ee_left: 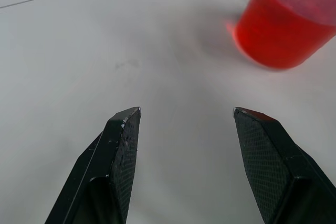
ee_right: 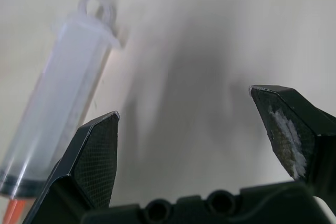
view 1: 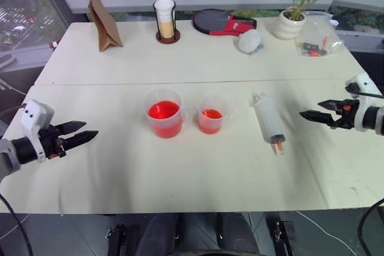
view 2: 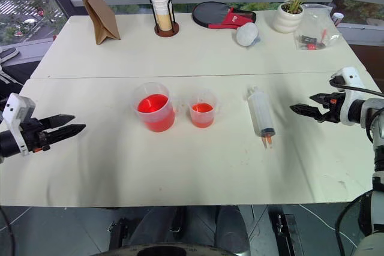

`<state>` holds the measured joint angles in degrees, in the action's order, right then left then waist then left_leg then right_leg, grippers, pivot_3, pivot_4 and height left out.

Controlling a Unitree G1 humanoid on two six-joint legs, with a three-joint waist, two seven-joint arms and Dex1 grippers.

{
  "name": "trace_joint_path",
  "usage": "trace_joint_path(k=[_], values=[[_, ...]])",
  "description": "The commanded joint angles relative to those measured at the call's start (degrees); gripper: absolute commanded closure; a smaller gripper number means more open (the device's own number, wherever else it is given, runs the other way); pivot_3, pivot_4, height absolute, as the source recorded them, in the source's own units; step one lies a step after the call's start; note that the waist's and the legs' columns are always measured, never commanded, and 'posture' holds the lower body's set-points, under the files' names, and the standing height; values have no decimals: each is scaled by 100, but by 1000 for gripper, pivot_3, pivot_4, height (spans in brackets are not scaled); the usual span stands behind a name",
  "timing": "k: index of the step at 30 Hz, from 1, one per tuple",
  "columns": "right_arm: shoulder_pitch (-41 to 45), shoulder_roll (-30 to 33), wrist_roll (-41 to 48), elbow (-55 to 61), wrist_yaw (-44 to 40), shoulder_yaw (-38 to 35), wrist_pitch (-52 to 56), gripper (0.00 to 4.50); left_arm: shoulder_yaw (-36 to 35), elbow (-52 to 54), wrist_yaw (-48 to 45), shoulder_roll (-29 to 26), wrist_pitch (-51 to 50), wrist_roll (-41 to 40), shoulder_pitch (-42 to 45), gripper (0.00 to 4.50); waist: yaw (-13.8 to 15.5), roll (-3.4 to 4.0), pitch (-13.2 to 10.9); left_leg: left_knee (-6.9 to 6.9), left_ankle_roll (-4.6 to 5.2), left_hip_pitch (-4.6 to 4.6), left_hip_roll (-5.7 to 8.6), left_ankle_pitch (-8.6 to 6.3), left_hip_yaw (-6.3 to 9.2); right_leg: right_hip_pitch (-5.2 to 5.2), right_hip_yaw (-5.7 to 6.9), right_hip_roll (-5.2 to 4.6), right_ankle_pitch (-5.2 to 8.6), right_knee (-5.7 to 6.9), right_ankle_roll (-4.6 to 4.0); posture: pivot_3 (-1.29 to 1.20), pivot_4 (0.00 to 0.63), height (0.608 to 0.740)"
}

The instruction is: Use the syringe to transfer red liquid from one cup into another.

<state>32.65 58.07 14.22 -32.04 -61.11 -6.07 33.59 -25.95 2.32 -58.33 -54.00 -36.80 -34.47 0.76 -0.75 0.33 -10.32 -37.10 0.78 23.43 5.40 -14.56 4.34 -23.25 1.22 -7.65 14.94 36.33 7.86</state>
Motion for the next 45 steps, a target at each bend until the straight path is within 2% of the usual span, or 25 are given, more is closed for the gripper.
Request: trace_joint_path(k=[1,13,15,17,19,20,21,22,27,32,35,40,45], values=[[224,62,-125,-33,168,-38,16,118,-185,86,26,-77,3,-59,81,1619,-3,0,0,1,0,0,0,0,0,-1,0,0,0,0,0,0,150,739],[640,-66,-382,-302,437,88,29,118,-175,-111,17,-115,232,85,222,1619,2,0,0,2,-3,0,0,1,0,-1,0,0,0,0,0,0,150,739],[705,-109,-447,-426,623,16,-250,118,-136,-198,3,-133,278,107,287,1619,3,0,0,2,-2,0,1,1,0,-1,0,0,0,0,0,0,150,739],[811,-120,-585,-663,797,26,-568,0,-89,-244,-25,-102,300,81,393,1083,-4,0,0,2,-3,0,1,1,-1,-1,0,0,0,0,0,0,150,739],[961,-106,-710,-908,864,107,-737,0,-21,-335,-83,-89,363,89,523,294,1,0,0,2,-4,0,1,2,-1,-2,1,1,0,1,0,0,150,739],[1057,-95,-780,-1005,865,168,-755,0,35,-424,-104,-99,445,154,596,91,-3,0,0,2,-7,0,1,3,-1,-2,1,1,0,0,0,0,150,739],[1182,-80,-847,-1097,832,234,-712,0,102,-530,-105,-109,555,251,684,91,-9,0,0,2,-7,0,1,3,-2,-2,1,1,0,1,0,0,150,739],[1353,-49,-883,-1113,722,311,-531,0,176,-672,-145,-145,662,345,812,91,-14,1,0,2,-7,0,1,4,-3,-2,1,1,0,1,0,0,150,739],[2430,290,-1020,-473,-848,1315,1218,0,577,-985,-830,-620,706,358,1766,91,-35,4,-6,2,-32,14,-2,18,-7,-23,1,4,0,8,0,0,150,739],[3226,-101,-1076,-270,-1610,2287,2621,0,1046,-385,-1477,-904,378,88,2462,91,-39,2,-5,2,-29,15,-1,16,-7,-20,2,3,-1,3,1,0,150,739],[3404,-472,-1149,-319,-1606,2732,3278,0,1303,129,-1532,-789,316,-8,2630,91,-37,1,-5,1,-29,15,-1,15,-8,-20,2,3,-1,3,1,0,150,739],[3582,-1003,-873,-481,-1366,2814,4384,0,1456,818,-1325,-550,198,-127,2569,91,-17,0,-6,-4,-31,32,1,18,-7,-38,1,1,-1,12,2,0,150,739],[3278,-1256,-818,-152,-1020,3094,4522,0,1355,1164,-1116,-475,107,-168,2303,91,-16,-2,-5,-7,-31,36,2,18,-5,-40,1,1,-1,12,2,0,150,739]])
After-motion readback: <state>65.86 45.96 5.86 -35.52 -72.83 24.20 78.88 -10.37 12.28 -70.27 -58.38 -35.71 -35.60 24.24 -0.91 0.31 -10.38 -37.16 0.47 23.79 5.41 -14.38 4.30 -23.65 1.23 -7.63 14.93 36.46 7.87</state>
